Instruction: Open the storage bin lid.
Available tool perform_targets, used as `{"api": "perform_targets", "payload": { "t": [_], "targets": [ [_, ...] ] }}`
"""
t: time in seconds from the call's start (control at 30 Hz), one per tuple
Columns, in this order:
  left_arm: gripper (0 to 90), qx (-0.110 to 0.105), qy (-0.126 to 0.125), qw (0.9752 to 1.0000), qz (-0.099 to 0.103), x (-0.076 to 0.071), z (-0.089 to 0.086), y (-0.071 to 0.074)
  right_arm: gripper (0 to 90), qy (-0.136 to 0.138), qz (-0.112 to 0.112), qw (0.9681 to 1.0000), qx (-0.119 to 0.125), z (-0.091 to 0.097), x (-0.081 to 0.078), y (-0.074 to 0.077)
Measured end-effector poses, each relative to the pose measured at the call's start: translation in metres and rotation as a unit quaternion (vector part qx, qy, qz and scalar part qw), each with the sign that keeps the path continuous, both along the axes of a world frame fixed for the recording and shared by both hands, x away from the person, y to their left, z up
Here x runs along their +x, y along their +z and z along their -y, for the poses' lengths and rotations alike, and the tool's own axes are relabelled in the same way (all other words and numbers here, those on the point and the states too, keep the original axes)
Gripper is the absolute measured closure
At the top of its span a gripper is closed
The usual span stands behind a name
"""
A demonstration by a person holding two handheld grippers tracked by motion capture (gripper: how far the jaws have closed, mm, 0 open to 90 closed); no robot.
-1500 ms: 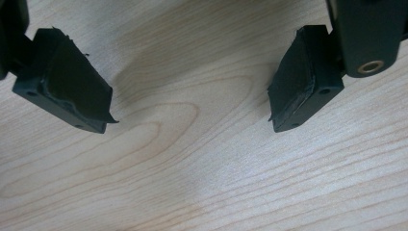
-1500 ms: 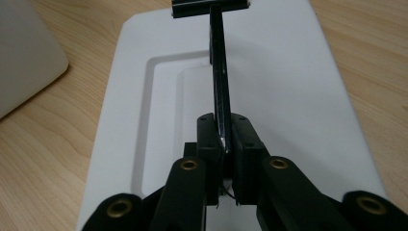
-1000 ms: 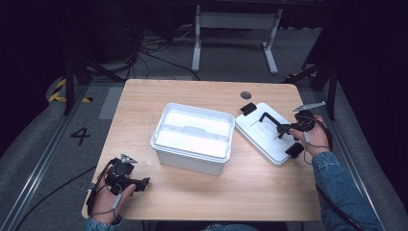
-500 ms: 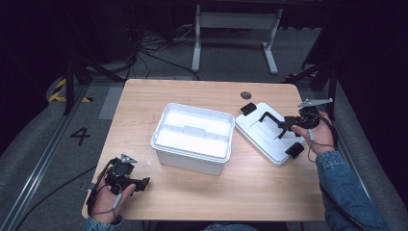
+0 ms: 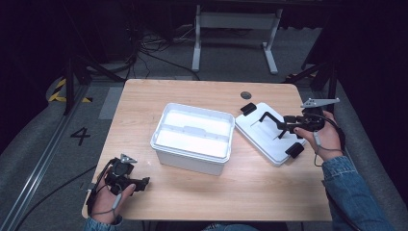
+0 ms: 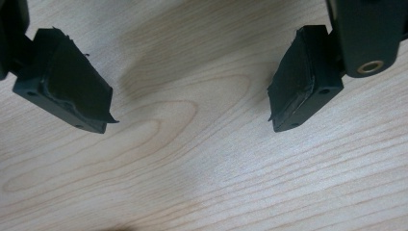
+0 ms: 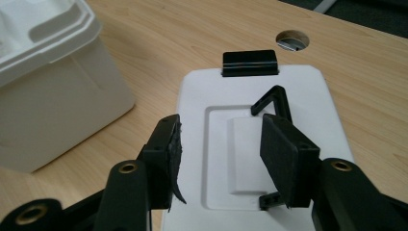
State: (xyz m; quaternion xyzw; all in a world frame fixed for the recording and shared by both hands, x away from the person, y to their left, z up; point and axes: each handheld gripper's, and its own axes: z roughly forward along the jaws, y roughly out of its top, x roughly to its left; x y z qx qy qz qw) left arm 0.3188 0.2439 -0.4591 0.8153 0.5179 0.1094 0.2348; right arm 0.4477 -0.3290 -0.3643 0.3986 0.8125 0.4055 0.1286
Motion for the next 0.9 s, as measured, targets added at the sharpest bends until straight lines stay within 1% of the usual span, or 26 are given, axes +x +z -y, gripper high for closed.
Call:
{"api": "perform_targets", "payload": {
  "t": [0.27, 0.37, 0.47, 0.53, 0.57, 0.77, 0.9],
  "targets": [
    [16.3, 0.003, 0.002, 1.0000, 0.005, -0.001, 0.001, 0.001, 48.2, 0.021, 0.001, 0.9998, 0.006, -0.004, -0.025, 0.003],
    [16.3, 0.006, 0.000, 1.0000, 0.005, -0.001, 0.001, 0.001, 48.2, 0.029, 0.004, 0.9996, 0.005, -0.004, -0.035, 0.001],
    [16.3, 0.006, 0.000, 1.0000, 0.005, -0.001, 0.001, 0.001, 47.6, 0.034, 0.001, 0.9994, 0.008, -0.004, -0.044, -0.001],
    [16.4, 0.006, 0.002, 1.0000, 0.005, -0.001, 0.001, 0.001, 47.2, 0.038, -0.001, 0.9993, 0.004, -0.004, -0.049, -0.003],
    [16.3, 0.008, 0.002, 0.9999, 0.006, -0.001, 0.002, 0.001, 46.8, 0.040, -0.001, 0.9992, 0.000, -0.004, -0.051, -0.004],
    [16.3, 0.011, 0.003, 0.9999, 0.004, -0.001, 0.002, 0.001, 46.0, 0.056, -0.004, 0.9984, 0.005, -0.006, -0.068, -0.018],
    [16.3, 0.013, 0.000, 0.9999, 0.005, -0.001, 0.003, 0.001, 46.0, 0.063, -0.001, 0.9980, 0.005, -0.007, -0.076, -0.027]
  ]
}}
